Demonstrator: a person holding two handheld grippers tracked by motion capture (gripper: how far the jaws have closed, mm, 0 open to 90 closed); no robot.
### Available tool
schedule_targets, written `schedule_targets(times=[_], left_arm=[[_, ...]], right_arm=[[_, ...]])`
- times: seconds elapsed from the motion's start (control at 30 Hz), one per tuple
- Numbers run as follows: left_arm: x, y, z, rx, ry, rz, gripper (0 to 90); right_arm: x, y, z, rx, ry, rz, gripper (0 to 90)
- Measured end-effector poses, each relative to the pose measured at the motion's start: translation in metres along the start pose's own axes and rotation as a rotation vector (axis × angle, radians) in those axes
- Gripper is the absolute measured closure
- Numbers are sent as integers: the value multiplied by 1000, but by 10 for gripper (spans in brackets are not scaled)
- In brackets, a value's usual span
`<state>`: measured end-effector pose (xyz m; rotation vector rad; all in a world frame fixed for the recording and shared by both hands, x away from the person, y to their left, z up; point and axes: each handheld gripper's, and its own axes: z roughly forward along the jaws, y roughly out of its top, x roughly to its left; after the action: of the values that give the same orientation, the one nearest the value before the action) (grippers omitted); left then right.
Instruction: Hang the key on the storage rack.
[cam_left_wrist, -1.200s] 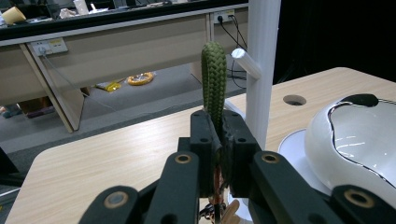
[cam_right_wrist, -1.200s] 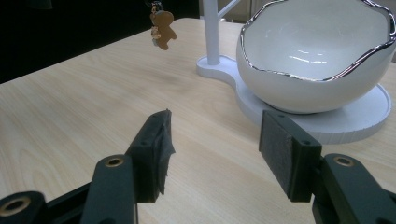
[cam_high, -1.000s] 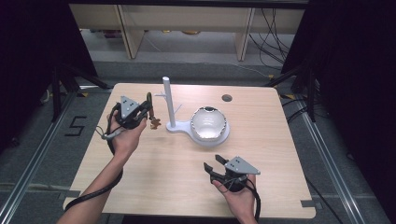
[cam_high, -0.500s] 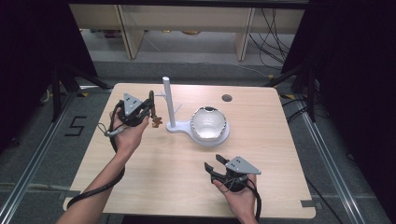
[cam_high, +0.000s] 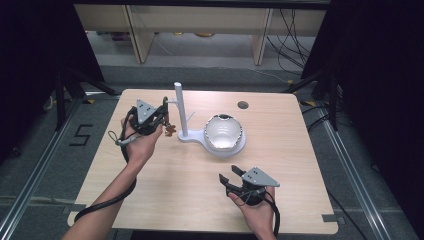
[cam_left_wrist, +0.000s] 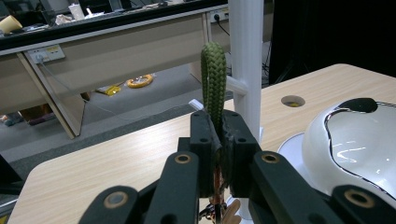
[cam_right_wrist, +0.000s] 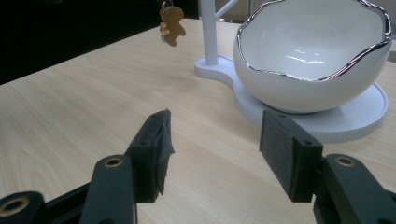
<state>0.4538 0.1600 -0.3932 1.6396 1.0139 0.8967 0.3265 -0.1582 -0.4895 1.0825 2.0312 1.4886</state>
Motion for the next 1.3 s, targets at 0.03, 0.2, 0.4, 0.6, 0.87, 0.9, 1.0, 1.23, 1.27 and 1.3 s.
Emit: schedule_targets(times=[0.03,0.2,0.4,0.6,0.87,0.9,1.0,1.23,1.27,1.3], left_arm=[[0,0,0,1,0,1,834],[-2,1,1,0,1,7,833],[-3,2,2,1,5,21,833],[-5,2,3,7,8,41,832],[-8,2,5,11,6,49,832],[-8,2,5,14,5,52,832],[-10,1,7,17,3,52,832],[-13,1,11,18,1,60,833],[-13,0,12,18,0,62,833],[-14,0,12,21,-6,52,833]], right_arm=[[0,0,0,0,-2,-3,445],[0,0,0,-3,-1,-6,445],[-1,-1,0,2,-7,-11,444],[0,-1,1,8,-10,-5,444],[-1,0,0,-1,-12,-18,444],[-1,-1,0,10,-7,-3,444],[-1,0,-1,4,-15,-1,444],[-1,-1,0,-9,-4,4,444],[-2,-1,1,-13,-1,-12,444],[-2,-1,1,-13,-1,-12,444]])
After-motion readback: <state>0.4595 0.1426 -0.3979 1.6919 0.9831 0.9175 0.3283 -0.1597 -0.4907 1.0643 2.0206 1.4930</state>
